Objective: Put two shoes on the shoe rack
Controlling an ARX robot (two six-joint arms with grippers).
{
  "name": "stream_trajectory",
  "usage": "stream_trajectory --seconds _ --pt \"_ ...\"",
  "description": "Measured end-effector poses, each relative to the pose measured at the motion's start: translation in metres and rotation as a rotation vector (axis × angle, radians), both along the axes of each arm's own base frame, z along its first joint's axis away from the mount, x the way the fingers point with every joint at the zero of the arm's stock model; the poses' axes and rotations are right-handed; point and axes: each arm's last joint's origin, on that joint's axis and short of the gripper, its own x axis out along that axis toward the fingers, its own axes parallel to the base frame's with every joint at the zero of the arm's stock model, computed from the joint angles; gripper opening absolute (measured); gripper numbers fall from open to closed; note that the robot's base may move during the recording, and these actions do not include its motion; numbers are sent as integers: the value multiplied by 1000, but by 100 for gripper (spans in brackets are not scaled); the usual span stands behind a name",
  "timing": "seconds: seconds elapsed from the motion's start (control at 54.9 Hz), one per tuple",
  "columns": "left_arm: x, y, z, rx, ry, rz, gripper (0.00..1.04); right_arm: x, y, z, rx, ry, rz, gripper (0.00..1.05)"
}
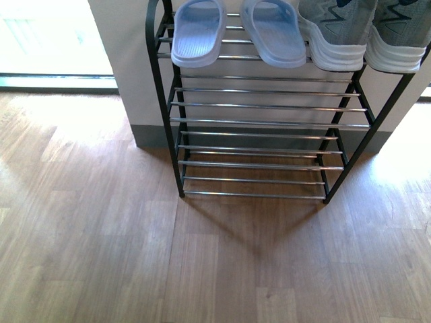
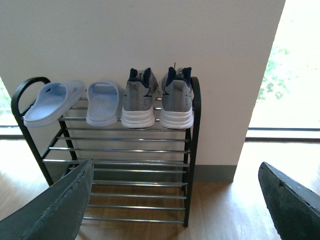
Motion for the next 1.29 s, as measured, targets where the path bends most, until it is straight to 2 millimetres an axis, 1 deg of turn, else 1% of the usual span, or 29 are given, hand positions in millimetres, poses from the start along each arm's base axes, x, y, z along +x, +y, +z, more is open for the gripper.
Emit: stream_trajectory --seconds 1.294 --pt "0 0 0 0 0 -1 95 0 0 0 0 0 -1 96"
